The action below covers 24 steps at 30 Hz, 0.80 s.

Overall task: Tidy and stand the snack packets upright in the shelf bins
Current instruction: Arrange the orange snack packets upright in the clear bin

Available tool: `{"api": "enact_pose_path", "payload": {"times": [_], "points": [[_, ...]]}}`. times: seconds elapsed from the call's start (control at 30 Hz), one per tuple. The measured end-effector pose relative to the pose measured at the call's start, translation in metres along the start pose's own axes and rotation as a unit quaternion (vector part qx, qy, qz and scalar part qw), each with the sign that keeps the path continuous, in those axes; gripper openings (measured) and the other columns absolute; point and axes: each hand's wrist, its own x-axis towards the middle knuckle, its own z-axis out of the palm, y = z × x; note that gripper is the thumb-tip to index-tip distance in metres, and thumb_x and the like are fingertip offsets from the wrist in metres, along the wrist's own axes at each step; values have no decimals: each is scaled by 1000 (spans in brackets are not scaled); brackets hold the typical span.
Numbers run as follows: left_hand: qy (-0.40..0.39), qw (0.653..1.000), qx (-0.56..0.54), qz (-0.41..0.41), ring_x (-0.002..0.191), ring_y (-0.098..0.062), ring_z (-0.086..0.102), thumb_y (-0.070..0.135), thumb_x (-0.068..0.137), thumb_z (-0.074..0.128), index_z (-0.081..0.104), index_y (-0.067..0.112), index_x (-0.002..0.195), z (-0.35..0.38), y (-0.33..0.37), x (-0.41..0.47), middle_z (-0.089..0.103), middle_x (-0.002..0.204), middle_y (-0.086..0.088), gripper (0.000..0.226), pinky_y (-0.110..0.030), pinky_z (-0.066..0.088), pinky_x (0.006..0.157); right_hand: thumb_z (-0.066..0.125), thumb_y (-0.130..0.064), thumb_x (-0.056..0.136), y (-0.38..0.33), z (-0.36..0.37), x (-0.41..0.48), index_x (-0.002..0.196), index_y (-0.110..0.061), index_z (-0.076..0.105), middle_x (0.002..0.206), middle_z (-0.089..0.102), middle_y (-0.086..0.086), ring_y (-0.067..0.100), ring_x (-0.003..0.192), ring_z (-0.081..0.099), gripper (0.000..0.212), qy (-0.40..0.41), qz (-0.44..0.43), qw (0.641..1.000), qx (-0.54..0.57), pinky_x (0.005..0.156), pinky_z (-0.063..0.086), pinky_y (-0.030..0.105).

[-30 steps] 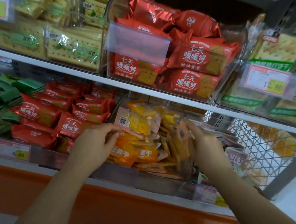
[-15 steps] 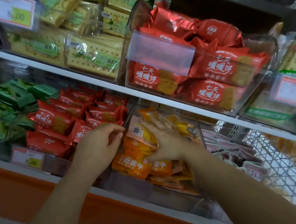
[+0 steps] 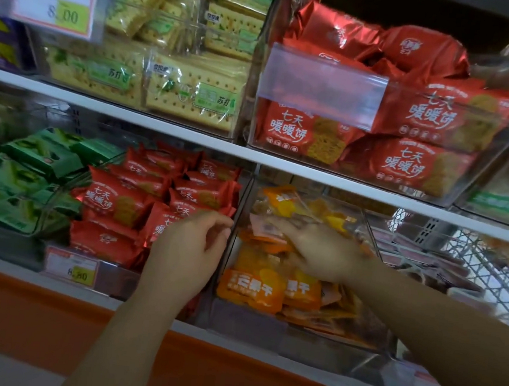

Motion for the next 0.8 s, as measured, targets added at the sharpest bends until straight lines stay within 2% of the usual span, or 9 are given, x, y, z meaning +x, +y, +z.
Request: {"api": "enact_pose_path", "payload": {"times": [0.07,0.13,0.27,0.33,0.43,0.5,0.63,0.73,0.8], "points": [[-7,1000,2,12,88,-6,61,20,91,57,68,22,107,2,2,-1,67,98,10,19,-27,51,77,47,-16,92,7,-7,-7,148,-34,12,118,58,13,25,93,57,68,24,10,999,35,70,48,35],[-13,1000,11,23,86,-4,60,19,91,58,68,23,105,5,3,-1,66,97,11,18,-19,48,73,44,-17,94,13,-13,-18,146,-37,15,97,63,15,25,76,58,64,29,36,998,48,63,49,39],[-30,999,21,31,85,-4,60,18,91,58,68,22,106,12,9,1,64,93,13,19,-14,45,69,45,-15,94,17,-19,-42,147,-35,17,77,58,9,22,62,52,63,52,75,994,65,58,46,34],[-37,998,24,49,86,-5,61,18,92,57,68,22,107,18,15,2,67,95,11,20,-13,44,69,46,-13,93,21,-17,-52,146,-33,19,76,59,7,19,59,50,63,70,102,990,66,52,40,31],[-51,996,21,72,84,-1,59,16,91,58,69,23,105,28,21,3,67,96,11,19,-10,43,68,47,-11,91,29,-12,-59,145,-26,25,91,67,15,23,66,55,60,103,146,980,92,54,38,27],[-65,994,18,84,83,1,57,15,91,58,69,23,106,35,23,4,67,96,10,20,-6,40,68,49,-7,90,34,-9,-62,142,-22,32,98,68,15,29,79,62,57,140,164,967,134,61,41,27],[-59,995,14,79,94,-5,61,15,91,58,68,22,109,41,25,9,67,103,9,22,-22,50,79,53,-7,89,40,-4,-66,132,-14,44,105,66,12,29,90,63,44,186,204,944,182,68,41,26],[-51,996,18,78,95,-7,62,13,90,60,68,21,110,43,28,13,68,105,7,23,-23,51,81,55,-6,87,41,1,-62,131,-13,45,121,57,13,31,104,58,45,214,237,929,189,81,45,30],[-56,996,17,72,95,-7,62,12,90,59,68,20,110,45,31,15,67,106,7,24,-24,51,81,56,-8,86,43,3,-57,133,-14,44,129,49,15,34,112,52,48,194,271,923,191,91,45,37]]}}
